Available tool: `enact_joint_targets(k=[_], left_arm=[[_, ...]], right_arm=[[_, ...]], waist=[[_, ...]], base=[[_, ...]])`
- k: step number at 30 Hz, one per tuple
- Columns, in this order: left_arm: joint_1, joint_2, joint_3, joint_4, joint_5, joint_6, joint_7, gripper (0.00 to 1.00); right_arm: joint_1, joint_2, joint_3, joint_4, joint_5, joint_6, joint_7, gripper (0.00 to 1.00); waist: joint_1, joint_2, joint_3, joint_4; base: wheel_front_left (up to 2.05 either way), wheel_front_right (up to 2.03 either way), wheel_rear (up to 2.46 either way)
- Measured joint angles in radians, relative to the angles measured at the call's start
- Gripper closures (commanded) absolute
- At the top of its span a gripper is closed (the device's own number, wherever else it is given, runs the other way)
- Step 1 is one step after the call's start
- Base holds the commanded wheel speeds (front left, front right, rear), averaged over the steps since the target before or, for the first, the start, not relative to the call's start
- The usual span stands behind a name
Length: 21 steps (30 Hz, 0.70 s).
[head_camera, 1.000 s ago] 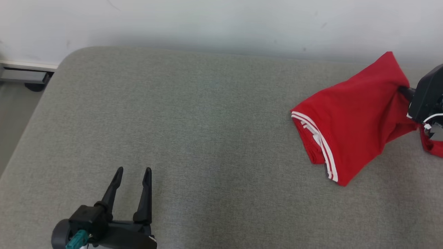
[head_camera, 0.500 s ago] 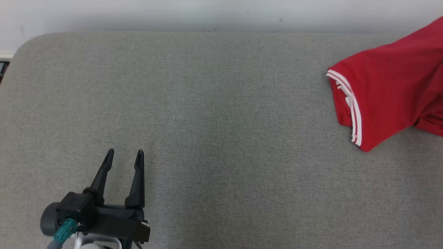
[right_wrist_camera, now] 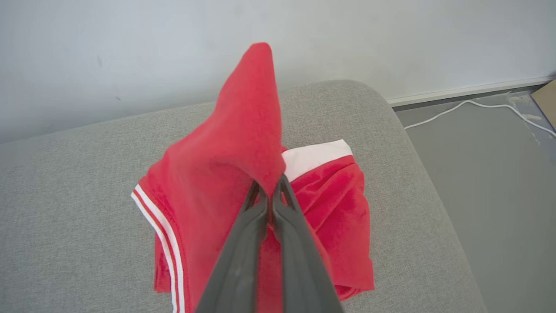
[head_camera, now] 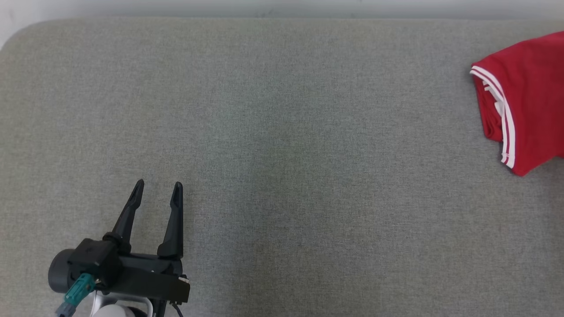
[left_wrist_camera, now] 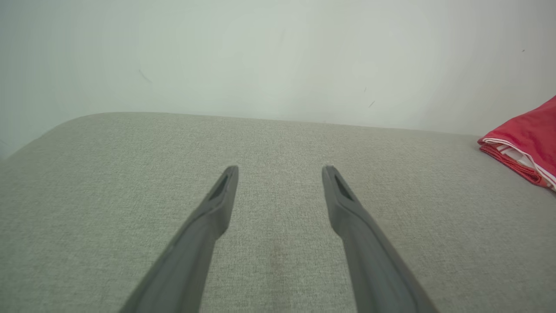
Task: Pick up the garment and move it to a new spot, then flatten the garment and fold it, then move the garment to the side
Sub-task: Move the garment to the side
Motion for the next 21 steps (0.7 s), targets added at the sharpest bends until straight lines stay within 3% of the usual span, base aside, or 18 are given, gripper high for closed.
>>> enact_joint_targets(k=[21], left_arm=[[-0.017,-0.002,0.003,0.006,0.0,0.0,0.003,0.0]], right_arm=[[-0.042,-0.043,0.035,0.122,-0.074,0.018,-0.027,1.0]], waist=[[-0.0001,-0.0001,0.017,0.017]], base=[[0.0,0.0,0.0]])
